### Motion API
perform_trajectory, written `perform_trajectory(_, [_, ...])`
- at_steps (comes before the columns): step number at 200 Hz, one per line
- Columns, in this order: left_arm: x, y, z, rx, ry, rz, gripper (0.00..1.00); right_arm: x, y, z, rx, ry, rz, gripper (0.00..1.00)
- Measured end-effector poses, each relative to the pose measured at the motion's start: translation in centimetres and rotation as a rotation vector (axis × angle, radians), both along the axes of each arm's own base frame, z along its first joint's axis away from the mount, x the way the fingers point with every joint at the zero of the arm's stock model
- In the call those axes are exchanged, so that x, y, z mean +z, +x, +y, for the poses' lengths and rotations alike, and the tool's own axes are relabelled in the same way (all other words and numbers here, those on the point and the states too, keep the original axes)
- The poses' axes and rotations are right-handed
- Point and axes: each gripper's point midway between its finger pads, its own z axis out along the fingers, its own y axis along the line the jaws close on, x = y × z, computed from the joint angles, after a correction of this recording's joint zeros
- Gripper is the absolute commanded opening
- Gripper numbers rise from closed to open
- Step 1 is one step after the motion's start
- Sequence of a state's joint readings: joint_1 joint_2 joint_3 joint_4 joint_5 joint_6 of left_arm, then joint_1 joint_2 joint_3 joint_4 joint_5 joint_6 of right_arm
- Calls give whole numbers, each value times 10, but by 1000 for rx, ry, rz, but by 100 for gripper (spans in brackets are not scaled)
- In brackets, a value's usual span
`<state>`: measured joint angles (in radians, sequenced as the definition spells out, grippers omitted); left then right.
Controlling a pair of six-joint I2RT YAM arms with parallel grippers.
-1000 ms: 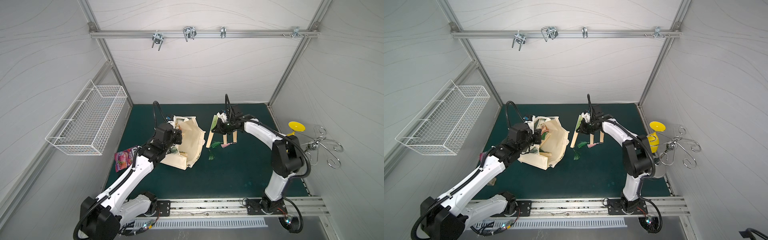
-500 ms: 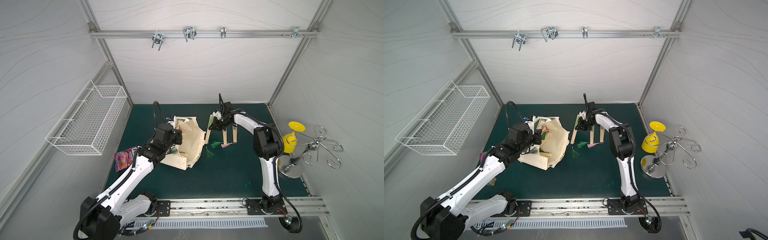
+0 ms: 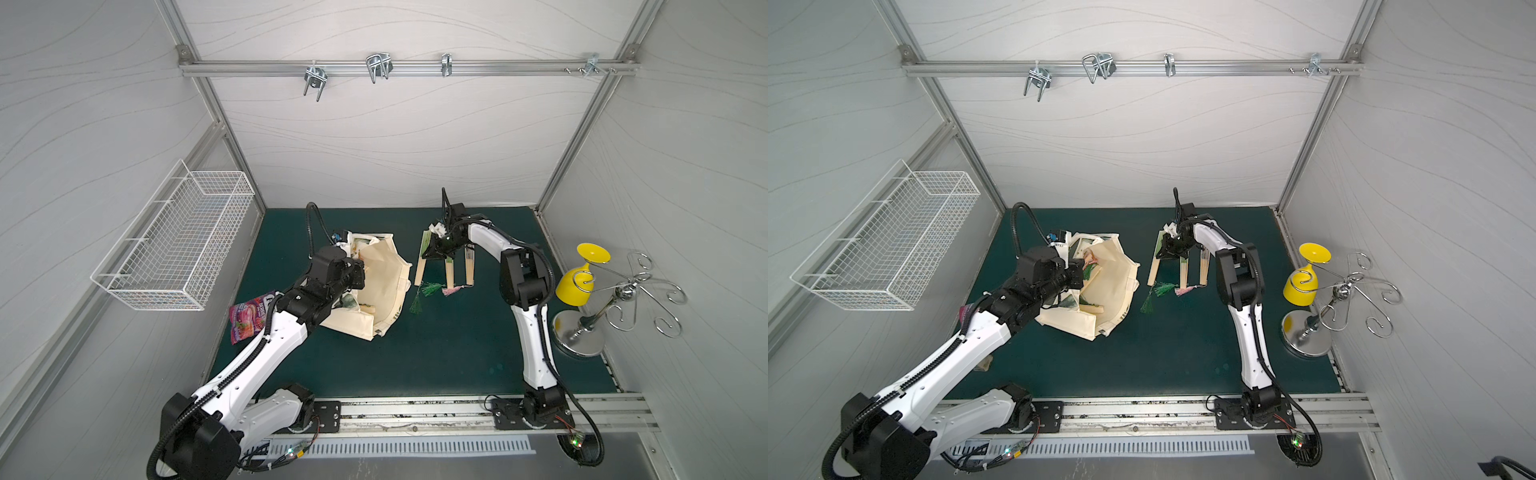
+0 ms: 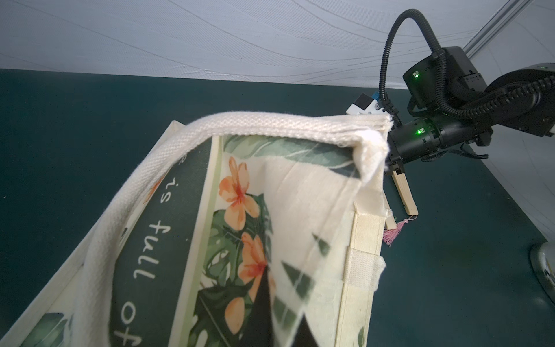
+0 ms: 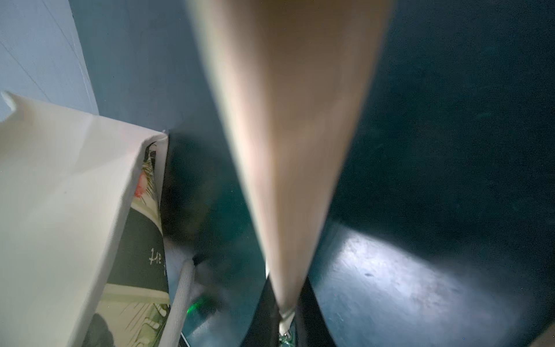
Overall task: Take out the folding fans from the tote bags
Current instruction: Place the folding fan at the center of the board.
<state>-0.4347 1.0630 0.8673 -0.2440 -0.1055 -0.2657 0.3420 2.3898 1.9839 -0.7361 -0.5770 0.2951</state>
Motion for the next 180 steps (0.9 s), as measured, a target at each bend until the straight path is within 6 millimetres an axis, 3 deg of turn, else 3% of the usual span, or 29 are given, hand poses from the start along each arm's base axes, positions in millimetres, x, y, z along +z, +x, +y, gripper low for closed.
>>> perform_trajectory(55, [-1,0,-1,-5,-2,3,0,-23,9,-15,-10,-68,-7,31])
perform_trajectory(97, [-2,0,-2,-8,-3,7,0,-20,16,-27,-28,-103,-26,38])
perform_trajectory(124, [-2,0,-3,-12,-4,9,0,-17,10,-35,-39,-142,-31,40])
perform_trajectory(150, [-3,0,-3,-16,-6,10,0,-8,-8,-45,-52,-166,-23,42])
perform_trajectory(180, [-3,-1,-6,-27,-11,13,0,26,-29,-53,-77,-156,-72,42])
